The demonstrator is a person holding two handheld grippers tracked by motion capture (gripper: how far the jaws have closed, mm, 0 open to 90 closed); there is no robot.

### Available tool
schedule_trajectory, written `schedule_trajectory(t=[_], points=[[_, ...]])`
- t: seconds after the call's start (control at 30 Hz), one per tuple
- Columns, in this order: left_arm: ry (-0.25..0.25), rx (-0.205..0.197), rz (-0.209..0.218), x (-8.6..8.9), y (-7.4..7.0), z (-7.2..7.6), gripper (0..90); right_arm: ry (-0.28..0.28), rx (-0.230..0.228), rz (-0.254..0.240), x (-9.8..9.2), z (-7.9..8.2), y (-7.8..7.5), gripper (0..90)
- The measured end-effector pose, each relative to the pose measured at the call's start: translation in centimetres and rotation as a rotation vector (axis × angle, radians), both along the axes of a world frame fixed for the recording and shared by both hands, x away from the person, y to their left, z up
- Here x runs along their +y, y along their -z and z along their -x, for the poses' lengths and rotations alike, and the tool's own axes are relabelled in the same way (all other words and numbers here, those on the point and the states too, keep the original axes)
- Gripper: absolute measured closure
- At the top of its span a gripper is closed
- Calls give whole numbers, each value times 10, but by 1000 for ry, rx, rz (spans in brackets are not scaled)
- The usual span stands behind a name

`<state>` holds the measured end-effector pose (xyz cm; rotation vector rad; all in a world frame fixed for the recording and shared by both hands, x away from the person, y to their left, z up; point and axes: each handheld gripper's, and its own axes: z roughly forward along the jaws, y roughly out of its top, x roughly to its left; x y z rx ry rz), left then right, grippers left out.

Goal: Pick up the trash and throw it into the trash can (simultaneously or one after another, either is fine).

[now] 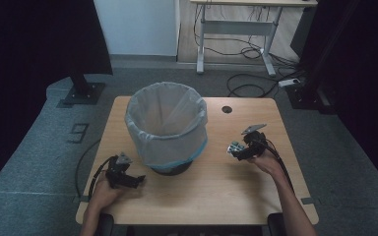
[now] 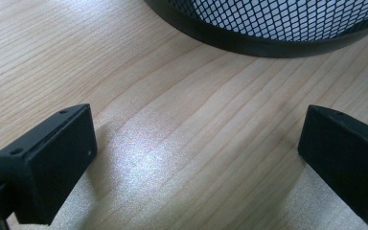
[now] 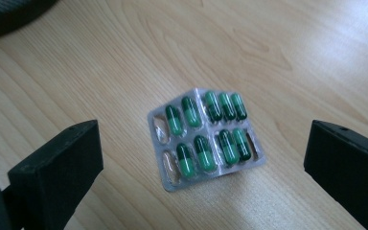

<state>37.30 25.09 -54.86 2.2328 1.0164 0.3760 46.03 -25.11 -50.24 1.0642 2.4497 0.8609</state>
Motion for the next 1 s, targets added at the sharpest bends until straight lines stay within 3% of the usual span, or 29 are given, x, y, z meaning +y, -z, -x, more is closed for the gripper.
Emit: schedule_trajectory(t=[0.37, 0.63, 0.8, 1.0], points=[[0, 0, 0, 0, 0, 0, 0, 13, 38, 0, 1, -11, 26, 60], [0, 0, 0, 0, 0, 0, 0, 30, 42, 4, 3, -21, 38, 135], [0, 0, 0, 0, 0, 0, 0, 31, 48, -35, 1, -22, 39, 231], [0, 0, 0, 0, 0, 0, 0, 21, 56, -37, 2, -20, 36, 327]])
